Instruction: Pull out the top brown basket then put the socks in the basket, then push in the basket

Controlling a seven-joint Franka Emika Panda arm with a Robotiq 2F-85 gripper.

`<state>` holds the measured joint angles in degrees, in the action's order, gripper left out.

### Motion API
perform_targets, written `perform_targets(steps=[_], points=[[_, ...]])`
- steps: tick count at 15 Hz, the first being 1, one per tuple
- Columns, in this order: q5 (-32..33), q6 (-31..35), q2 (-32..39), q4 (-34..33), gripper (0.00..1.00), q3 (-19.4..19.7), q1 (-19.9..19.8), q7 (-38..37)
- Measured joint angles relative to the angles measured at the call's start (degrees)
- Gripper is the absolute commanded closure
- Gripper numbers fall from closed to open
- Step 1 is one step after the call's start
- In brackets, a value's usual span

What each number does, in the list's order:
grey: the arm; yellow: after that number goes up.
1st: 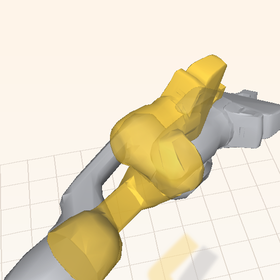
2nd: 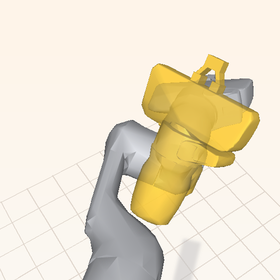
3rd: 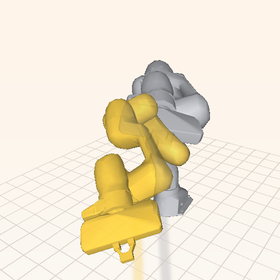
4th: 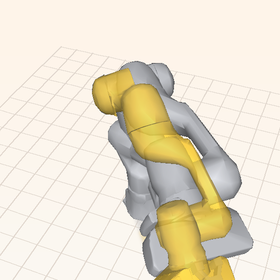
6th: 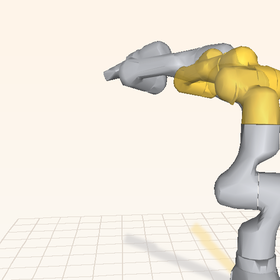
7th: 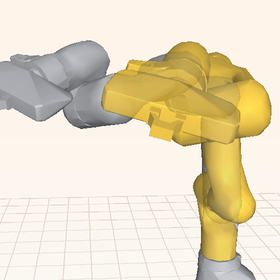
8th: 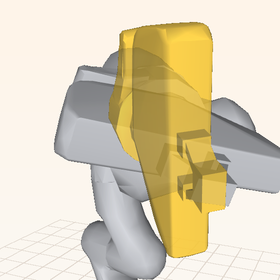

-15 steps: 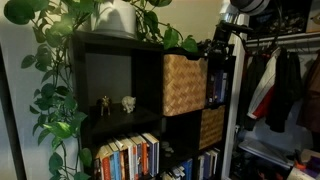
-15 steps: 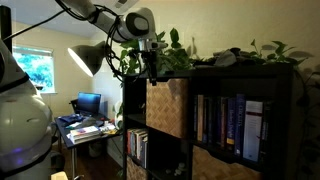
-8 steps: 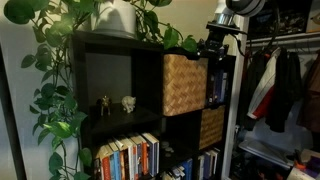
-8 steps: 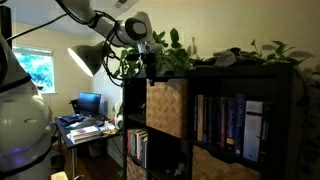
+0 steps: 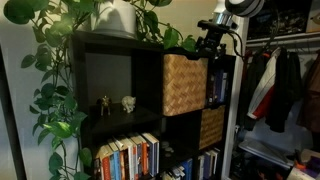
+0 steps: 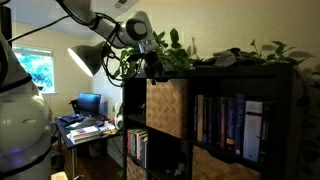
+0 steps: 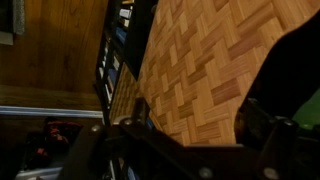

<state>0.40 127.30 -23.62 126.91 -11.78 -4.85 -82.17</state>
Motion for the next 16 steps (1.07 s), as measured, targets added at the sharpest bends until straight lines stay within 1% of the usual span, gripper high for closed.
perform_targets(steps=[3,7,16], points=[[0.49,3.31,1.41,0.31,0.0,0.02,-0.15,-4.05],[1.26,6.19,3.4,0.4,0.0,0.02,-0.14,-6.28],[1.03,6.95,4.27,0.44,0.0,0.18,0.44,-6.86]])
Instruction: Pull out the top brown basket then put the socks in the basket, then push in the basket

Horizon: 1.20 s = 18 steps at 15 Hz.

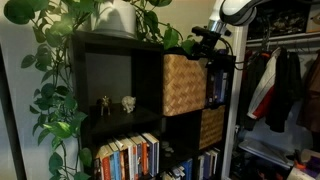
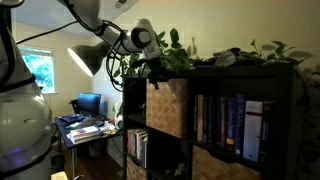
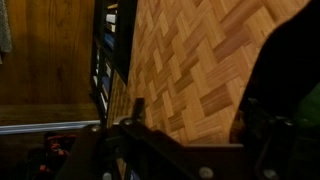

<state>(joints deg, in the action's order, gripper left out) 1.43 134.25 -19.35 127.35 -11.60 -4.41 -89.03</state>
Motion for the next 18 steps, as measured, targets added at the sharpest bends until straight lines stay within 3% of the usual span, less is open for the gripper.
perform_targets(steps=[11,18], points=[[-5.91,-1.3,-0.11,0.15,0.0,2.28,3.75,7.04],[-9.83,-8.99,-2.33,-0.33,0.0,4.25,4.25,13.78]])
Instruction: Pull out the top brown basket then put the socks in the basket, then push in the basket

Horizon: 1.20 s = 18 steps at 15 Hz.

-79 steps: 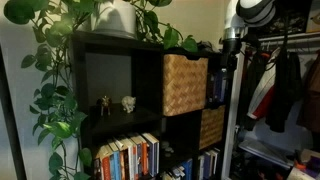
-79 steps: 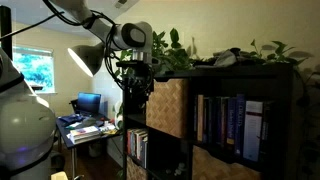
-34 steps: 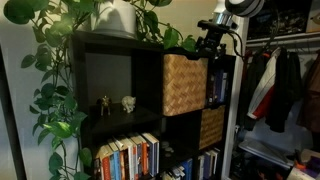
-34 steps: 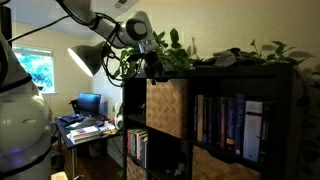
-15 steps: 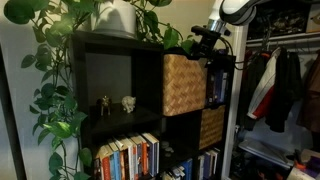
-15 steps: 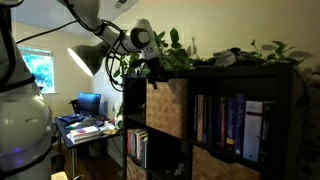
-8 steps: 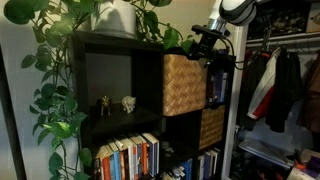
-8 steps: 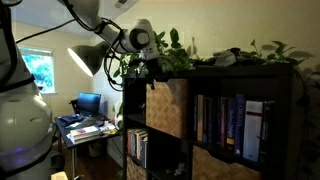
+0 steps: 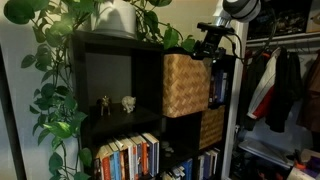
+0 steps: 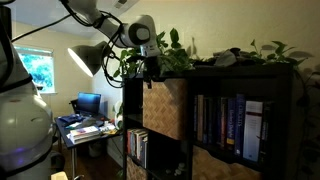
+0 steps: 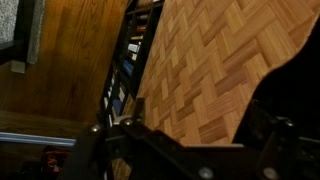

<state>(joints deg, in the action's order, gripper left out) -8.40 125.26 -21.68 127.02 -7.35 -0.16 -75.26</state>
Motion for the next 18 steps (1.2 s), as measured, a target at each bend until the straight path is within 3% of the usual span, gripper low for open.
perform_targets(steps=[10,18], points=[[-0.27,-7.51,-3.27,-0.32,0.0,0.17,0.06,1.61],[2.43,-3.96,-4.92,-0.52,0.0,-1.6,-0.52,1.54]])
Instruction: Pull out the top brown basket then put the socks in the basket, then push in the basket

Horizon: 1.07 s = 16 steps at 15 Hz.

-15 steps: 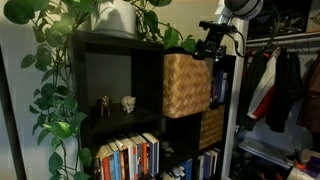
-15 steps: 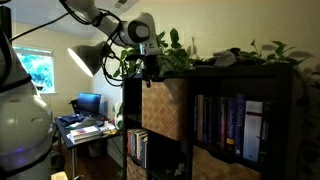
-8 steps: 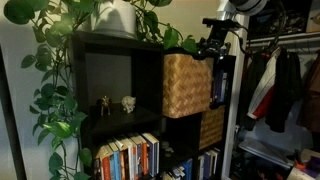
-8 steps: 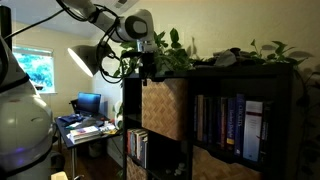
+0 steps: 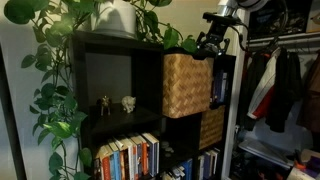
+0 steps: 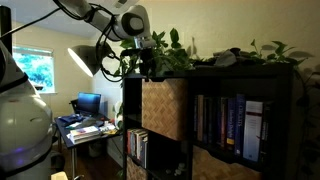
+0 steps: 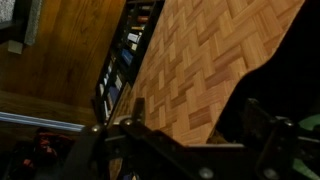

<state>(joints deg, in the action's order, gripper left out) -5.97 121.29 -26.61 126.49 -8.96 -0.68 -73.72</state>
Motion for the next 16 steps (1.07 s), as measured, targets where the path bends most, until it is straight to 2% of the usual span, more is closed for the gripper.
perform_targets(steps=[6,11,16], points=[[3.67,4.75,2.95,0.01,0.0,-1.12,-1.3,-2.13],[5.38,5.53,6.29,-0.01,0.0,-1.11,-1.71,-3.81],[6.81,5.44,6.17,-0.25,0.0,-0.92,-1.78,-5.4]])
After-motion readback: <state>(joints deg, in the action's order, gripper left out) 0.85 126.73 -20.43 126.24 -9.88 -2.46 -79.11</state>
